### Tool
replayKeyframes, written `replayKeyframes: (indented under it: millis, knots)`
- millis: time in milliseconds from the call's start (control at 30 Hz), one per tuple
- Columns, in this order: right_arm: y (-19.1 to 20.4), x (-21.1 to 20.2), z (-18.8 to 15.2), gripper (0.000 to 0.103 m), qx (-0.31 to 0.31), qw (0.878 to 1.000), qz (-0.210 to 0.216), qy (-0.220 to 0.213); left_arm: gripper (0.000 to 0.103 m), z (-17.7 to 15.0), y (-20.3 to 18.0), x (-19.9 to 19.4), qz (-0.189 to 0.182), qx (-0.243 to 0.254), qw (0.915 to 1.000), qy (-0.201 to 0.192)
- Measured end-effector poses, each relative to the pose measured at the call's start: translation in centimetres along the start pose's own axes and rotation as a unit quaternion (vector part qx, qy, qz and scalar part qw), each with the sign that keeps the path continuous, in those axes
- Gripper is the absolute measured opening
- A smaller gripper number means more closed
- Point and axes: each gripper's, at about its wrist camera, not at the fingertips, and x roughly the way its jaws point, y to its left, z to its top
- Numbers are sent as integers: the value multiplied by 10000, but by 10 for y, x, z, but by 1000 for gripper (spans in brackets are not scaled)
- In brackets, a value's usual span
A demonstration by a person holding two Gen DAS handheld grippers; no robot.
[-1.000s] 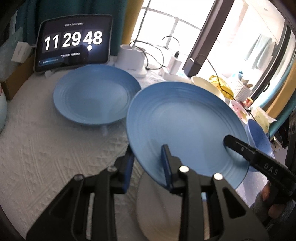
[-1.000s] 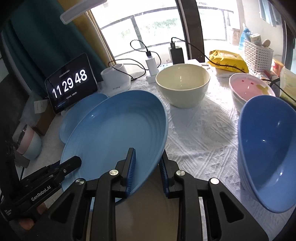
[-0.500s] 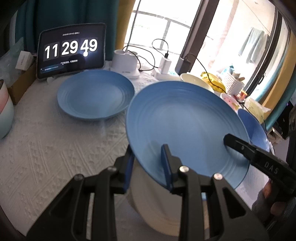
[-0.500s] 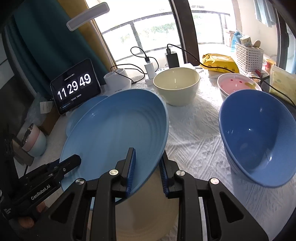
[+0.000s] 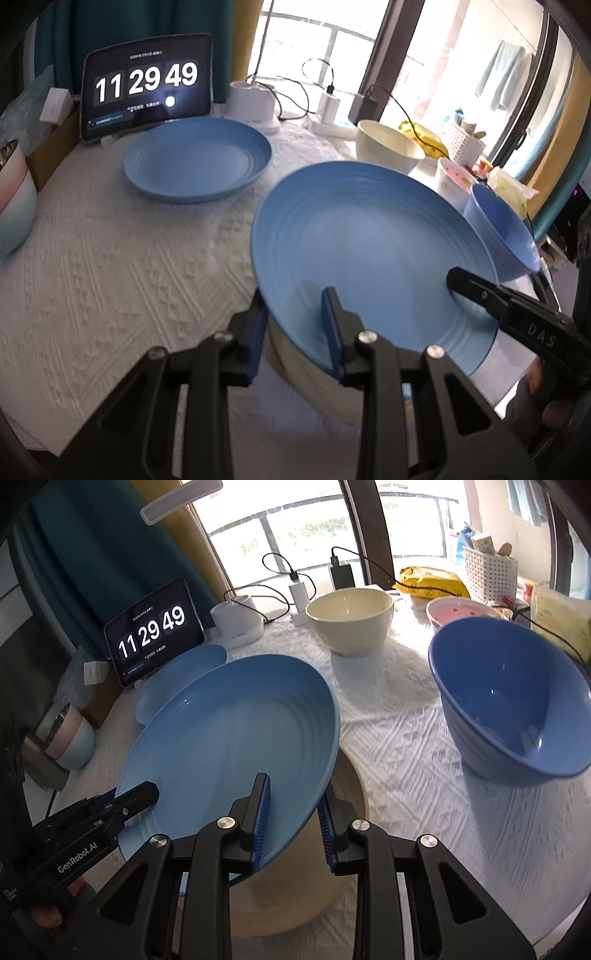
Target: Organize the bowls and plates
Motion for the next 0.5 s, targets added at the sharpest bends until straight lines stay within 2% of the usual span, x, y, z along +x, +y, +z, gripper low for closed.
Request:
replayKeyframes:
  millis: [500]
  knots:
    - [-9, 3, -22, 28, 113, 9996, 47, 241, 30, -17, -4, 6, 69, 195, 9995, 245]
